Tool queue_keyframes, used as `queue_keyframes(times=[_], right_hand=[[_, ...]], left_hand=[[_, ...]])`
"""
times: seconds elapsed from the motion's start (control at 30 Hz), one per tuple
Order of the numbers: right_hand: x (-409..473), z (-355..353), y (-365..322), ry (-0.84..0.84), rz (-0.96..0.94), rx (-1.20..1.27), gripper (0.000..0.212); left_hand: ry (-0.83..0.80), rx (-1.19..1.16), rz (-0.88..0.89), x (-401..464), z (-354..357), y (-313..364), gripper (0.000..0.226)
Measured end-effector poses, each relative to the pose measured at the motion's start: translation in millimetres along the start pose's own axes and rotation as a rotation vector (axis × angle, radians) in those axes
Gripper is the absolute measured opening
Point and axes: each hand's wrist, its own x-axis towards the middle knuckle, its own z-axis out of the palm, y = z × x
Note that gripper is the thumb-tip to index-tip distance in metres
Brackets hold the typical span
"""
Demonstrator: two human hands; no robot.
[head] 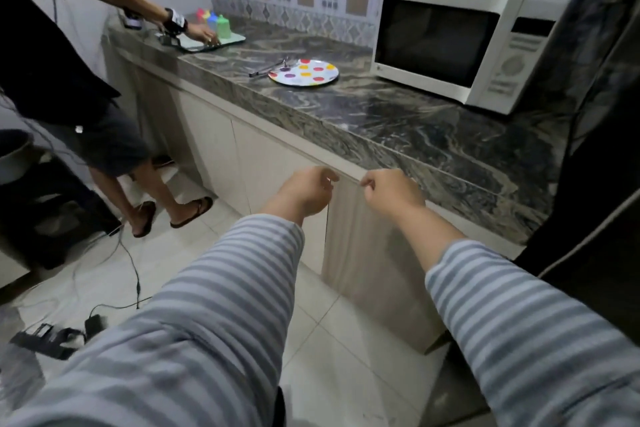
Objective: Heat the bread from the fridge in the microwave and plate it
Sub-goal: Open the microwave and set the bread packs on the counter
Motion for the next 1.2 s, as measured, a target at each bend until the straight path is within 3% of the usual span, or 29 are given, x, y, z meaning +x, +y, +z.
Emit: queue_keyframes(times=[0.27, 0.57, 0.9, 1.07, 1.2], right_hand=[[126.6, -31.8, 16.7, 0.125, 0.172, -0.006, 0.029], [233.2, -89.1, 73.1, 0.324, 0.359, -0.042, 0.028], [327.4, -205.8, 174.9, 0.571, 0.304, -0.245, 0.041], [362.6, -248.0, 209.7, 0.464, 0.344, -0.301, 0.053], [380.4, -256.6, 229.3, 0.388, 0.323, -0.322, 0.054]], left_hand=[[-0.077, 0.097, 0.228, 171.4, -25.5, 24.9, 0.03], [-0.086, 0.072, 0.416, 311.4, -36.6, 106.8, 0.037], [0.075, 0.063, 0.686, 434.7, -24.7, 240.0, 0.052], [0.231, 0.133, 0.779, 467.5, -12.5, 292.7, 0.069], [0.249, 0.214, 0.784, 484.4, 4.0, 312.7, 0.073]])
